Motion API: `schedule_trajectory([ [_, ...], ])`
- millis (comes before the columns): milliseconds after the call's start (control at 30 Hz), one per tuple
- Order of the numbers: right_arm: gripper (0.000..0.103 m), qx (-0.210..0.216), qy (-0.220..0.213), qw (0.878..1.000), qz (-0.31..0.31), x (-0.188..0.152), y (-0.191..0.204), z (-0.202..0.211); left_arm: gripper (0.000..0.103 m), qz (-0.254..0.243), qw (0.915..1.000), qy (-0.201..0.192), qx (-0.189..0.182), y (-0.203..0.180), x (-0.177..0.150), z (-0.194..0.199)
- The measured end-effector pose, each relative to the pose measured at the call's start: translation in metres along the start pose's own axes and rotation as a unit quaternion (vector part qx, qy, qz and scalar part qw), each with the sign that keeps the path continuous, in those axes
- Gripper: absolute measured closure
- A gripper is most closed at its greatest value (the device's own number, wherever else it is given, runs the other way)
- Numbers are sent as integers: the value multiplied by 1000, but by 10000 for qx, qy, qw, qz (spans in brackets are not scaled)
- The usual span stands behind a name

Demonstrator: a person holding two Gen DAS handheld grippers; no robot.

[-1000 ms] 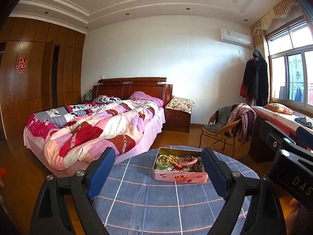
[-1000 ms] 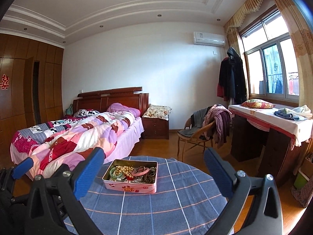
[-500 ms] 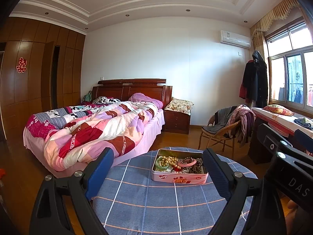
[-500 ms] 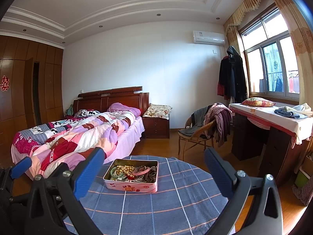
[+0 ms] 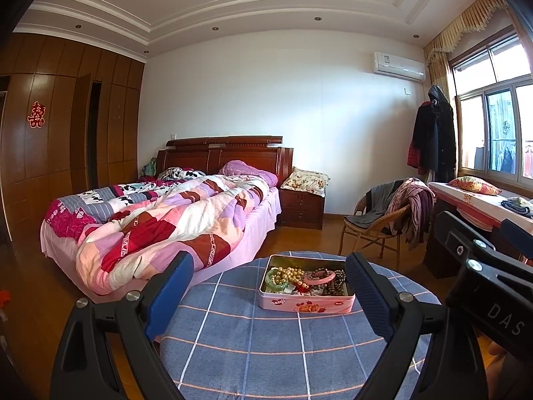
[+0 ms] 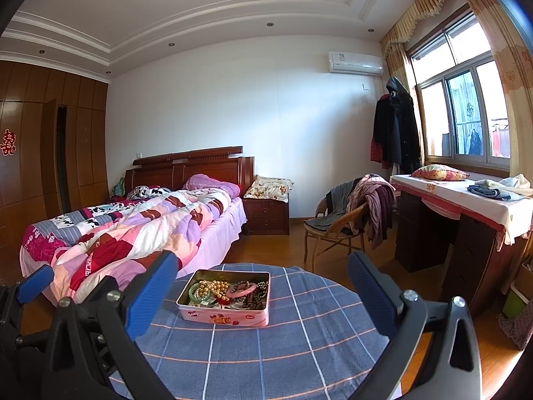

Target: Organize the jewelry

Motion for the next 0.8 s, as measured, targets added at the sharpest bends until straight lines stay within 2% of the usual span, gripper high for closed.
schedule_trajectory([
  [267, 0, -74, 3, 10000, -10, -2, -2, 1, 10, -37, 10000, -90, 6, -1, 1, 3],
  [800, 0, -120, -8, 9999, -21, -1, -4, 4, 10, -199, 9983, -323, 436, -4, 3, 2],
])
Point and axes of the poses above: each gripper's, at about its wrist camera, not at the fingertips, and z roughly against the way its jaws point, y to its left, x to its top, the point moved 1 cm from there along -z, roughly the way its jaws point, and after that the axes turned 7 degrees about x, right-handed, at the moved point
